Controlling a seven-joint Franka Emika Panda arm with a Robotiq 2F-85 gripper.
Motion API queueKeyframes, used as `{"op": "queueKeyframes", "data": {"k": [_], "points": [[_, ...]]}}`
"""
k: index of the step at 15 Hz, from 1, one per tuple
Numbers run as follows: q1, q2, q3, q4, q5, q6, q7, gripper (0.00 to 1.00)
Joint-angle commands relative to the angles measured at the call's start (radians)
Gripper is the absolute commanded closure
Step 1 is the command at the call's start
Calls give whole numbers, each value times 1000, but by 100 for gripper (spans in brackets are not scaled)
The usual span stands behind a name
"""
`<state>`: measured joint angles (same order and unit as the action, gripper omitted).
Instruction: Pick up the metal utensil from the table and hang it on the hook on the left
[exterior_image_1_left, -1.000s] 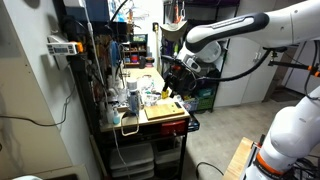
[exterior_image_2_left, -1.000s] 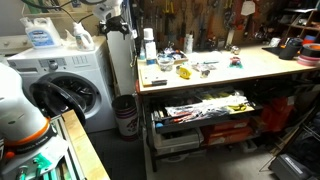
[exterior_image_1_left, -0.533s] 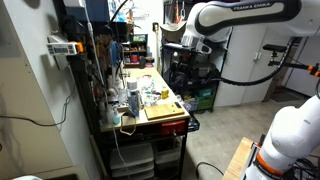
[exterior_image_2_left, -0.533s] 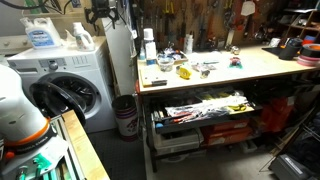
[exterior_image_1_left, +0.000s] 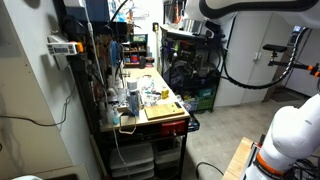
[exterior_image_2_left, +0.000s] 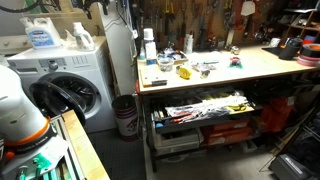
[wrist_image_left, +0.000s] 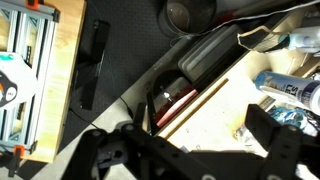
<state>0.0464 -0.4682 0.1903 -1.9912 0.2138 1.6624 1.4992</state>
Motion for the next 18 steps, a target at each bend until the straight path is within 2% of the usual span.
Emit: {"op": "queueKeyframes", "data": {"k": [1,7,13,16,18], "points": [[14,16,4,55,-69,-32,-157,0],[19,10,11,86,-140,2,-449,0],[34,17,15,109,-134,55,-742,0],[32,24,25,116,-128,110,-831,0],[31,29,33,110,-122,210,-869,0]]}}
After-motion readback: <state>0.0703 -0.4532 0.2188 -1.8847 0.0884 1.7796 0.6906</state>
